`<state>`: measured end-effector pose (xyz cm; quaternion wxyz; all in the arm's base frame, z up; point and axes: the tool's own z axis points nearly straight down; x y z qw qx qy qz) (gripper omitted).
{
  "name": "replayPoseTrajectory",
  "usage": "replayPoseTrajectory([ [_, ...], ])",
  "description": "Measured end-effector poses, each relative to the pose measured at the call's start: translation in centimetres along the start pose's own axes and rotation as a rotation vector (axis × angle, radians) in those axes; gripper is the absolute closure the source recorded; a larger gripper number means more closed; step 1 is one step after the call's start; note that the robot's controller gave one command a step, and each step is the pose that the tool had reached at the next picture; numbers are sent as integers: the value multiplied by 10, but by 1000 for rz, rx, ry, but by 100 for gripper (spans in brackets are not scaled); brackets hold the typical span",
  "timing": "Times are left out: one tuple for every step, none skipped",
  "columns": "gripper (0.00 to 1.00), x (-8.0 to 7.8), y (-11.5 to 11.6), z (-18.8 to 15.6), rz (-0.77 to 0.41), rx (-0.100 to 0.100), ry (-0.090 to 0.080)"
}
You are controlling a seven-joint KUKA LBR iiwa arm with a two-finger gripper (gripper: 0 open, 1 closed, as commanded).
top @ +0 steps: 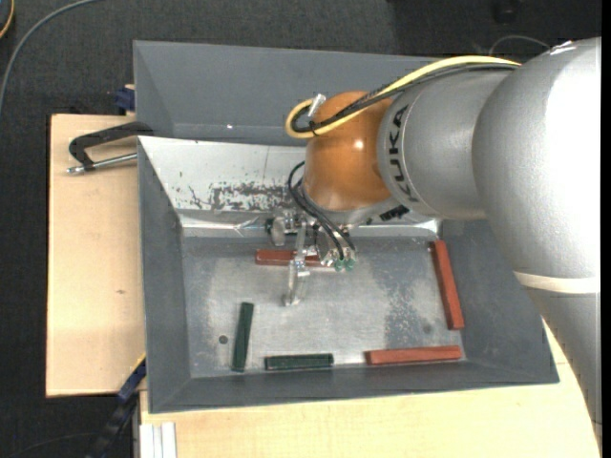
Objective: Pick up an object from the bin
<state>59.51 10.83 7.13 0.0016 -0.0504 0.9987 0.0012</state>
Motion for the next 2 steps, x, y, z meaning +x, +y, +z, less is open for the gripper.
replayPoseTrajectory([
  [100, 0, 0, 0, 1, 0, 0],
  [100, 1, 19, -138, -16, -1, -13],
])
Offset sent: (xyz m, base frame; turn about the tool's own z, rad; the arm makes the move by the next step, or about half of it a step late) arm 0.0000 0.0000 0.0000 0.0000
